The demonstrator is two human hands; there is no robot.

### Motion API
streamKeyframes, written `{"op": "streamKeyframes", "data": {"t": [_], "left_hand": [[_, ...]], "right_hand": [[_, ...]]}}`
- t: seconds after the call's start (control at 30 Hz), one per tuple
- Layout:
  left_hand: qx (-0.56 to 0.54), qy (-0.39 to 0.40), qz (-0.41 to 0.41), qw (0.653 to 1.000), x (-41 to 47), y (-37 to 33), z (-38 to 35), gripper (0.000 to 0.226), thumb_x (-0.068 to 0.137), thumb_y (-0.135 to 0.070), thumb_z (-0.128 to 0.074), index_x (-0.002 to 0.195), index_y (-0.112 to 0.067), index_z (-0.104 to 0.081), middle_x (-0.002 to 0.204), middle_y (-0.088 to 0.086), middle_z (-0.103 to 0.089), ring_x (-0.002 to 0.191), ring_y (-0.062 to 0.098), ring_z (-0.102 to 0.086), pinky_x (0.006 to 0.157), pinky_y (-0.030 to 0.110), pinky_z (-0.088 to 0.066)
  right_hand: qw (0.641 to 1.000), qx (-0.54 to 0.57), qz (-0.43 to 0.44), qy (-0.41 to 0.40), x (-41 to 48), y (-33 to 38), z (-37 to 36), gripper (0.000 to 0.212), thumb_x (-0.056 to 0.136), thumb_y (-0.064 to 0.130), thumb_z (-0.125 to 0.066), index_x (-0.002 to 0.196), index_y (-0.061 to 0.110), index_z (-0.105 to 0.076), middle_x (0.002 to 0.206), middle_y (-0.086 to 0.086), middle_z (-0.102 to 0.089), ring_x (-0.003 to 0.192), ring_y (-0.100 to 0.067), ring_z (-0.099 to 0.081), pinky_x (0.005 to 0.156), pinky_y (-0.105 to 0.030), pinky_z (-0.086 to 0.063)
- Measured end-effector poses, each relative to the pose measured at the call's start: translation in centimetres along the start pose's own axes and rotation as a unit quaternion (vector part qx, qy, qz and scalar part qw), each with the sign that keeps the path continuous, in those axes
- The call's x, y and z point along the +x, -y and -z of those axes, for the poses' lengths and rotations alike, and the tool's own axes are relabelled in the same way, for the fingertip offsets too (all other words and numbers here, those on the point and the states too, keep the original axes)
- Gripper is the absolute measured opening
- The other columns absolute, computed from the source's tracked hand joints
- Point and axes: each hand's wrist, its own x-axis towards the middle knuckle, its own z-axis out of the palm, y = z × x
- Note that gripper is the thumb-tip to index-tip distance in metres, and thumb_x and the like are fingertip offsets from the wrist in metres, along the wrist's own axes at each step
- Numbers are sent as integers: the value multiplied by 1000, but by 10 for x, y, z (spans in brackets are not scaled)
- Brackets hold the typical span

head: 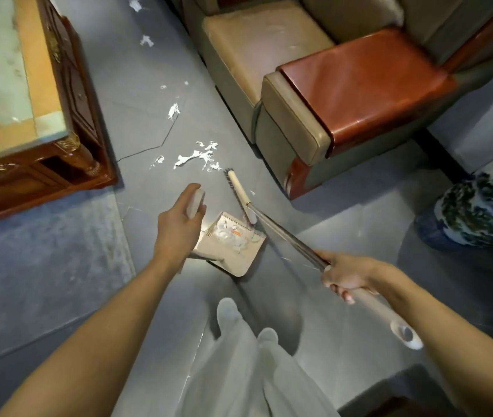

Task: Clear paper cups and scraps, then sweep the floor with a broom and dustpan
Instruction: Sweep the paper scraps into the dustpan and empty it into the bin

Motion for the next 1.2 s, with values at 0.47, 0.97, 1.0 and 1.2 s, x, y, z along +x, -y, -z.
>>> {"op": "streamKeyframes", "data": {"t": [0.47, 0.97, 1.0, 1.2], "left_hand": [[-32, -17, 48, 998, 170, -20, -10, 35, 96, -32, -53, 127, -48, -45, 106, 10, -66, 81, 33, -64, 79, 45, -56], [6, -84, 45, 995, 219, -20, 7, 36, 97, -31, -52, 129, -44, -42, 91, 4, -65, 76, 22, -59, 73, 34, -48], [4, -91, 50, 995, 223, -22, 9, 35, 97, -30, -52, 128, -44, -42, 88, 7, -65, 76, 26, -59, 73, 38, -51], [-48, -158, 109, 980, 272, -31, 22, 34, 97, -25, -52, 126, -42, -47, 97, 4, -60, 87, 32, -59, 81, 45, -53]], "right_hand": [[987, -157, -16, -31, 142, 130, 110, 62, 83, 1, -45, 142, 17, -32, 59, -7, -57, 40, -17, -51, 45, -28, -46], [993, -61, -9, 101, 127, 181, 145, 77, 83, -2, -44, 149, 32, -24, 48, 2, -53, 40, -11, -47, 39, -20, -43], [992, -78, 3, 94, 130, 191, 153, 77, 84, -1, -44, 150, 30, -21, 47, 3, -54, 39, -12, -48, 40, -20, -43], [981, -178, 43, 59, 176, 265, 208, 72, 87, 0, -47, 151, 22, -22, 50, 2, -57, 35, -10, -49, 39, -20, -42]]}}
